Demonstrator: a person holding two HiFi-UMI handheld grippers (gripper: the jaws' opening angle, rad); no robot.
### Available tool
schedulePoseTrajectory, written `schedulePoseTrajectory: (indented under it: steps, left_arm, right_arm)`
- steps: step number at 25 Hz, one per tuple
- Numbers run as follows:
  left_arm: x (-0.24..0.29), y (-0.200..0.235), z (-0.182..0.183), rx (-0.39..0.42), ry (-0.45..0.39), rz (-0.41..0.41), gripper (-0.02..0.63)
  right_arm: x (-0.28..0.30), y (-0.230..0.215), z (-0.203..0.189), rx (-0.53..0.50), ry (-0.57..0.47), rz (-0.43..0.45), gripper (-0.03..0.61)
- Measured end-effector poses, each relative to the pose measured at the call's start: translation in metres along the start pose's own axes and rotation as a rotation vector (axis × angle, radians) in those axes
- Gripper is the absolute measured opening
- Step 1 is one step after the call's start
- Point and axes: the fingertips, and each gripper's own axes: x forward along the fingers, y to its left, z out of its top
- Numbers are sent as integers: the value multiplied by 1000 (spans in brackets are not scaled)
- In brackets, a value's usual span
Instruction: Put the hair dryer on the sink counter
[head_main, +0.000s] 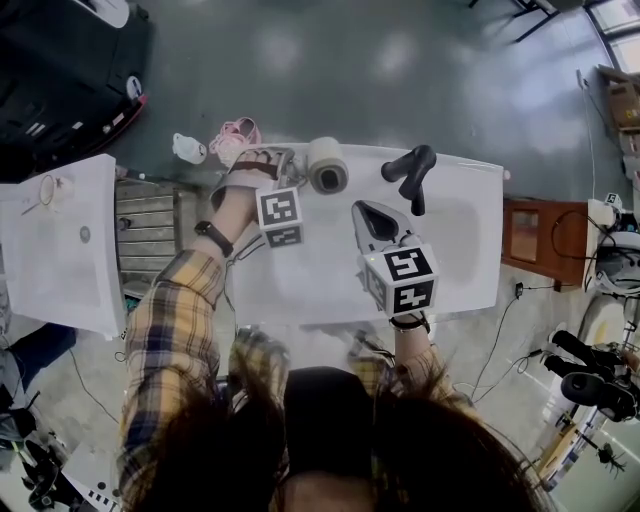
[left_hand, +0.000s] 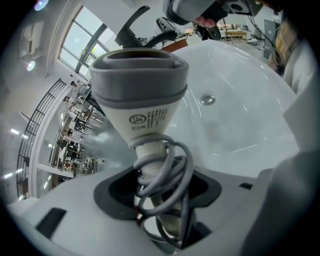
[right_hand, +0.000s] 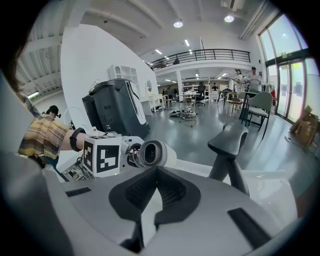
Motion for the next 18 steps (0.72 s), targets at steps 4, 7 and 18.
schedulePoseTrajectory:
  steps: [4,7,18]
  left_arm:
    - [0,-1,0,21,4,8,256]
    - [0,-2,2,29,-1,-5,256]
    - [2,-7,-4,-39,-23,-102,257]
  right_arm:
    - [0,5,-1,-5,3,7,15]
    - [-1,5,-2,-5,6,8,15]
    - [-3,8,-1,2,5,5,15]
